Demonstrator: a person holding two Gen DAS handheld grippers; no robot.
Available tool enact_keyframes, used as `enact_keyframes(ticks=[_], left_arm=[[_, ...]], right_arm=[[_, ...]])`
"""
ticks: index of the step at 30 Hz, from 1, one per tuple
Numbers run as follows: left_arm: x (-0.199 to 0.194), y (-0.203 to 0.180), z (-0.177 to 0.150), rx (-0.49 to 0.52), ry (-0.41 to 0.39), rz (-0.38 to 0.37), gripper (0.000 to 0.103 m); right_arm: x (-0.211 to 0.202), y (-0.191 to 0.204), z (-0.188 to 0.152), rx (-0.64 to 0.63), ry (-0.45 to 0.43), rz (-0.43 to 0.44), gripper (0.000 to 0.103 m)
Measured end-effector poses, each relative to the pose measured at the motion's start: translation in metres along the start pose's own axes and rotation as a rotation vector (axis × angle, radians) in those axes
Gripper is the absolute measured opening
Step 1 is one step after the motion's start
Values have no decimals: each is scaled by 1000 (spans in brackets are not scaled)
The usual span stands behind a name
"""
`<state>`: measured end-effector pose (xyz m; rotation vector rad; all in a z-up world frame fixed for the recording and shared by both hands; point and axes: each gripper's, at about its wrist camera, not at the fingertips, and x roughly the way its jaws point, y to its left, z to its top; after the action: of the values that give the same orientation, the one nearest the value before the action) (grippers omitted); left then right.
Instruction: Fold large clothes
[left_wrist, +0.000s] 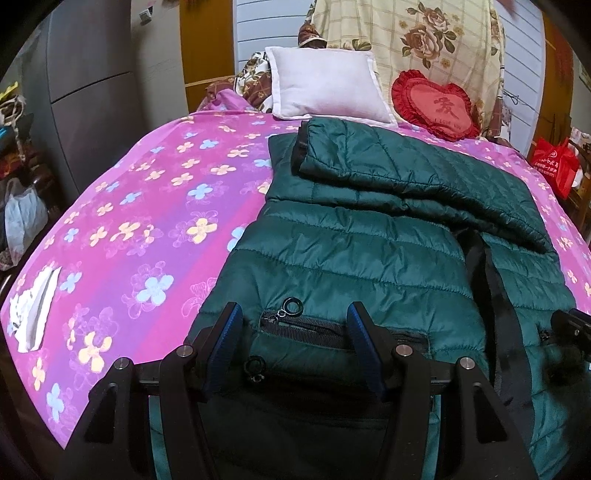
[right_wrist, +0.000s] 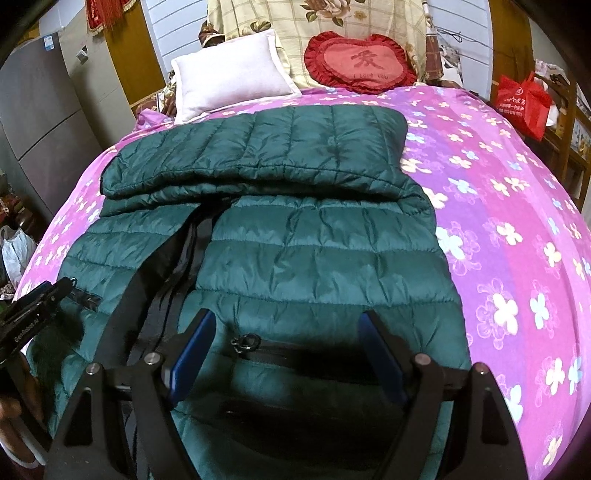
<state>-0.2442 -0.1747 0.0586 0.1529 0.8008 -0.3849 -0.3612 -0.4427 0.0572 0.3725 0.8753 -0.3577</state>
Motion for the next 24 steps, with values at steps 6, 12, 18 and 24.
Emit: enact_keyframes(ticks=[6, 12, 18, 24], left_arm=[[-1, 4, 10, -43, -2, -49, 40], [10, 9, 22, -72, 14, -52, 40], [16, 10, 56, -69, -17, -32, 40], [40, 0, 101, -58, -48, -9, 40]], right_arm=[[0, -4, 9, 6, -18, -1, 83], [5, -8, 18, 10, -27, -6, 83], [10, -8, 47, -24, -63, -36, 83], [32, -9, 88, -58, -93, -50, 83]])
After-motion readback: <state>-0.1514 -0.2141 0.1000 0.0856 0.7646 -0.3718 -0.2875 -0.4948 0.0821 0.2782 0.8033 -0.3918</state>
